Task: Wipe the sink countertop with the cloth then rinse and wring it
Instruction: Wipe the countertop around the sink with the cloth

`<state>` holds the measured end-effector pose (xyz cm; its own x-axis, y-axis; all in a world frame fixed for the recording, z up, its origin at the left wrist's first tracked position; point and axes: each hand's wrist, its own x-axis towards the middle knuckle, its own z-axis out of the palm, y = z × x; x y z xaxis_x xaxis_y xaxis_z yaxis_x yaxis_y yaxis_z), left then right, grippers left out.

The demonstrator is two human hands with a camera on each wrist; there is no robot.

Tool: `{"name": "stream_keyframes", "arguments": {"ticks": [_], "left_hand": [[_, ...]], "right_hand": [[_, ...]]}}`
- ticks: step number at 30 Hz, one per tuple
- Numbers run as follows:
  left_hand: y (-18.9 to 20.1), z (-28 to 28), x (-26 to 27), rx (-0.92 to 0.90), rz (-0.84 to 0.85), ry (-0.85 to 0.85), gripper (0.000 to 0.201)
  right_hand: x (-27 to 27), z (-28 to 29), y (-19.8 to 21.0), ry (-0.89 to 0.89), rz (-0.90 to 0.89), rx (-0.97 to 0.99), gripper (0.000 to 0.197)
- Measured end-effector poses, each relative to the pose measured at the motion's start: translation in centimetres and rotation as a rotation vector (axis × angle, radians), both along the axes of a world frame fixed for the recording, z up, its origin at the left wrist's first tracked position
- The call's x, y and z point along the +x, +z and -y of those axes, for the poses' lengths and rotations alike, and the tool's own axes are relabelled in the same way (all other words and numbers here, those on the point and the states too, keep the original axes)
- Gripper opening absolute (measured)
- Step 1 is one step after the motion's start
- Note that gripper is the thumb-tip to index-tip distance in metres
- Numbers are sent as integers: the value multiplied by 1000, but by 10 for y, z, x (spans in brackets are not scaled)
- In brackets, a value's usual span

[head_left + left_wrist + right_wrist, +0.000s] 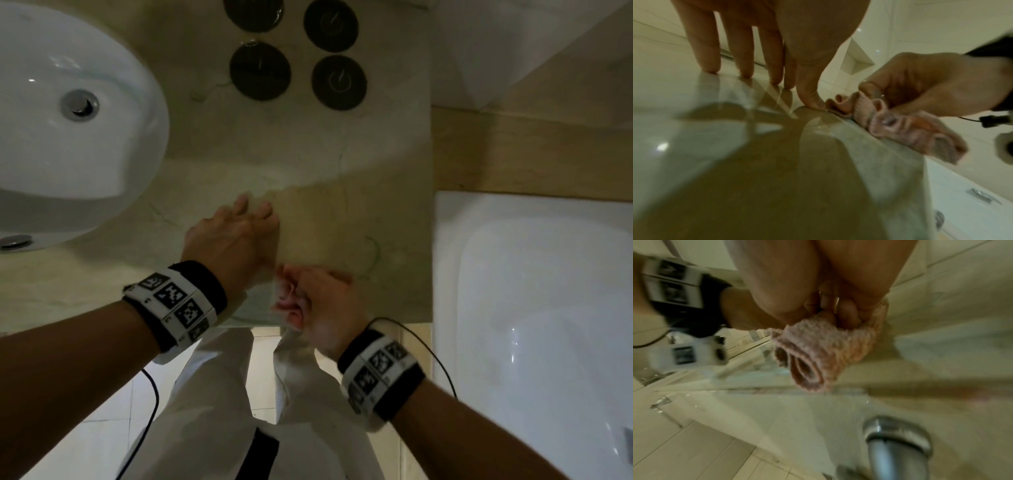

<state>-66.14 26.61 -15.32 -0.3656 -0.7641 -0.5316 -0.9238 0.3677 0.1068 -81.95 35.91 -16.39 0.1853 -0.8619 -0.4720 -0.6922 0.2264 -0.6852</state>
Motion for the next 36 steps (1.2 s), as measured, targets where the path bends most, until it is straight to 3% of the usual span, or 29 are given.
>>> {"name": "stream_keyframes", "arguments": {"ticks": [3,6,8,10,13,15,16,18,23,25,28,32,36], "left_hand": [[-2,2,-17,10,-51,-63,76],[-6,4,-25,6,-46,-63,76],[-8,3,-23,1,-47,-49,78],[-10,3,-23,-3,-42,-51,83],[-10,4,-28,-11,-46,-33,81],[-10,4,-30,-12,-34,-28,84],[-10,4,-30,-19,-31,-18,83],[-10,4,-32,-19,-48,6,79],[-9,4,-34,0,-19,31,80],[-9,6,-34,8,-16,29,79],[-7,7,-37,7,3,26,77],[-6,4,-38,4,26,27,78],[-6,5,-40,18,44,42,77]], "right_hand": [[-6,-23,-13,36,-107,-148,61],[-19,-23,-22,42,-130,-209,47],[-32,-10,-23,-59,-75,-174,30],[-46,9,-20,-380,172,-1,26],[-68,41,-12,-492,200,-19,28],[-84,62,-2,-520,83,-117,25],[-93,69,-2,-430,-69,-222,24],[-107,83,-7,-359,-128,-233,32],[-110,97,-7,-549,92,-165,39],[-101,90,-6,-558,105,-142,39],[-83,64,2,-508,142,-36,38],[-66,22,-1,-686,398,164,38],[-41,-13,0,-718,509,326,20]]}}
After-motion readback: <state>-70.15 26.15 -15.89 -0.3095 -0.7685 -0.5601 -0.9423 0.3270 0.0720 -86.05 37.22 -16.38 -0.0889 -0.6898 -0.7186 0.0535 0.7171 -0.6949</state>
